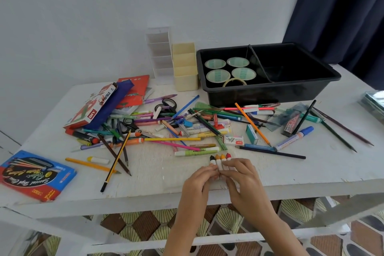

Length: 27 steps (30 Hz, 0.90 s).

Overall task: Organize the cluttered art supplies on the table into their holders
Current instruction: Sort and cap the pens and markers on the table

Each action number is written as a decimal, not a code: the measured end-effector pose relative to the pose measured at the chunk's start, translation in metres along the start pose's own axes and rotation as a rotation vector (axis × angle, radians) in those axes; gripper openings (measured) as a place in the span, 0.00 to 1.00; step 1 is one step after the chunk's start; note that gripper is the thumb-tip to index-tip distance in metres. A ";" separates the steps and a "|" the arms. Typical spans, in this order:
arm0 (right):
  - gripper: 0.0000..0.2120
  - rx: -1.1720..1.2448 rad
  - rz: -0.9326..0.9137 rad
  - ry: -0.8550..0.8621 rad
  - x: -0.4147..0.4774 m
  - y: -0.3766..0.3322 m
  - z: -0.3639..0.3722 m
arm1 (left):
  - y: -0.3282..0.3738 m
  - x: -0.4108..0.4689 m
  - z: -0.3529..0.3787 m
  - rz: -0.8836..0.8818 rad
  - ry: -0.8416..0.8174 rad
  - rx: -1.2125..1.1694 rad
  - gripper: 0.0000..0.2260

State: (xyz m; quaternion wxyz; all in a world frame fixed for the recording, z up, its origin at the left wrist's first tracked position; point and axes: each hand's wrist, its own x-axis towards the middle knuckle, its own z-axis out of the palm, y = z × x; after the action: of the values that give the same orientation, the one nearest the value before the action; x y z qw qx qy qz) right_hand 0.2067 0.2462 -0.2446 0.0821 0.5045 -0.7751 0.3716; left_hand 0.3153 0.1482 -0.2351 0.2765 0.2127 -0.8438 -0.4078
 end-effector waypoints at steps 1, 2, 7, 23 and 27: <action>0.12 0.014 0.008 -0.003 0.000 0.000 0.000 | 0.000 0.003 -0.001 0.005 -0.003 0.015 0.15; 0.11 0.020 0.010 -0.002 0.000 0.000 0.000 | 0.000 0.006 -0.002 0.009 0.000 0.029 0.14; 0.10 0.073 0.027 -0.028 0.004 0.003 -0.004 | 0.007 0.018 -0.005 0.031 0.007 0.062 0.09; 0.09 0.024 0.150 0.138 0.063 0.058 -0.055 | 0.048 0.111 0.028 0.072 -0.030 0.194 0.10; 0.09 -0.066 0.227 0.144 0.096 0.086 -0.066 | 0.053 0.149 0.048 0.038 -0.042 0.200 0.11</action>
State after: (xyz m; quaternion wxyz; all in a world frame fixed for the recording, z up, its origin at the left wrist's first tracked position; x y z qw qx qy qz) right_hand 0.0720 0.2389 -0.1914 0.1114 0.3827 -0.8310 0.3881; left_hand 0.1651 0.1194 -0.1735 0.2441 0.2147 -0.8896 -0.3207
